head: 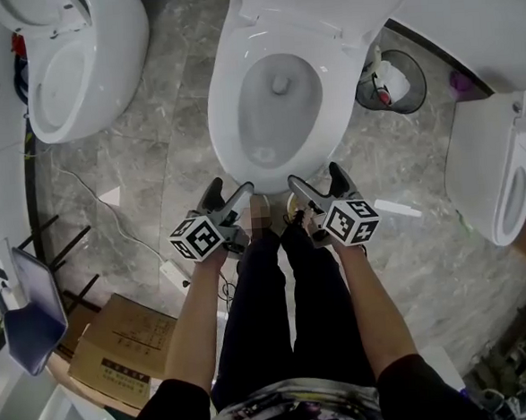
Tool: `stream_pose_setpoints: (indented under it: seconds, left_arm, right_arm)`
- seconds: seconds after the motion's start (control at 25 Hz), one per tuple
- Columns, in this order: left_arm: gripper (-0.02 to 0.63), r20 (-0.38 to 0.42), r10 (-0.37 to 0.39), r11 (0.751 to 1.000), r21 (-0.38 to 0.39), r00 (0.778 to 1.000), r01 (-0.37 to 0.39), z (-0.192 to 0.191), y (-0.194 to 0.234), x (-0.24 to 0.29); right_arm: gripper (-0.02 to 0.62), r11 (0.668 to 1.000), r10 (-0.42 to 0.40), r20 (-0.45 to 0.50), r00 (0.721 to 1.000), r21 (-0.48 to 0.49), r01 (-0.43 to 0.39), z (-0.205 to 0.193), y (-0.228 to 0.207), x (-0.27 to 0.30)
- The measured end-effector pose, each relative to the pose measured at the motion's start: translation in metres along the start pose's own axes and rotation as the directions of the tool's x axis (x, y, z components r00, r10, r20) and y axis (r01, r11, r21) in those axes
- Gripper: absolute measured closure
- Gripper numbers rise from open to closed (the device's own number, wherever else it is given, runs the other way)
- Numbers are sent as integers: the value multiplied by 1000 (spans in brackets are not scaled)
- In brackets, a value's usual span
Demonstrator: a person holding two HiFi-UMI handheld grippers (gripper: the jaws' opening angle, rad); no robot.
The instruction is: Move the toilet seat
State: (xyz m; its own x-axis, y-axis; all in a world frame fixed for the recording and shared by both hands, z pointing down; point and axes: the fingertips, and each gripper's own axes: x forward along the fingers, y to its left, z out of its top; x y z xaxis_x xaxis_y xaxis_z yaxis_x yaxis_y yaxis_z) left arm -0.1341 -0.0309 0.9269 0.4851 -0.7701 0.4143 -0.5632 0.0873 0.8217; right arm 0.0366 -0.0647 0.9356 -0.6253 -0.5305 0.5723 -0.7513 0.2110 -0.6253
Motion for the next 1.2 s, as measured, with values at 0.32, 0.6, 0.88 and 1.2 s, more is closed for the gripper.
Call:
stream_pose_setpoints:
  seconds: [0.32, 0.6, 0.88, 1.2]
  left_arm:
    - [58, 47, 14, 978, -207, 999, -4, -30, 16, 14]
    - [60, 93, 31, 953, -303, 995, -1, -37, 13, 19]
    - [188, 89, 54, 935, -353, 995, -20, -41, 24, 18]
    - [356, 81, 54, 905, -425, 995, -15, -46, 26, 15]
  right_arm:
    - [21, 951, 38, -36, 999, 307, -25, -33, -5, 17]
    - [100, 885, 4, 21, 1000, 466, -13, -33, -14, 19]
    - [282, 822, -57, 38, 998, 570, 25, -43, -29, 20]
    - [439, 770, -79, 57, 995, 638, 25, -43, -34, 10]
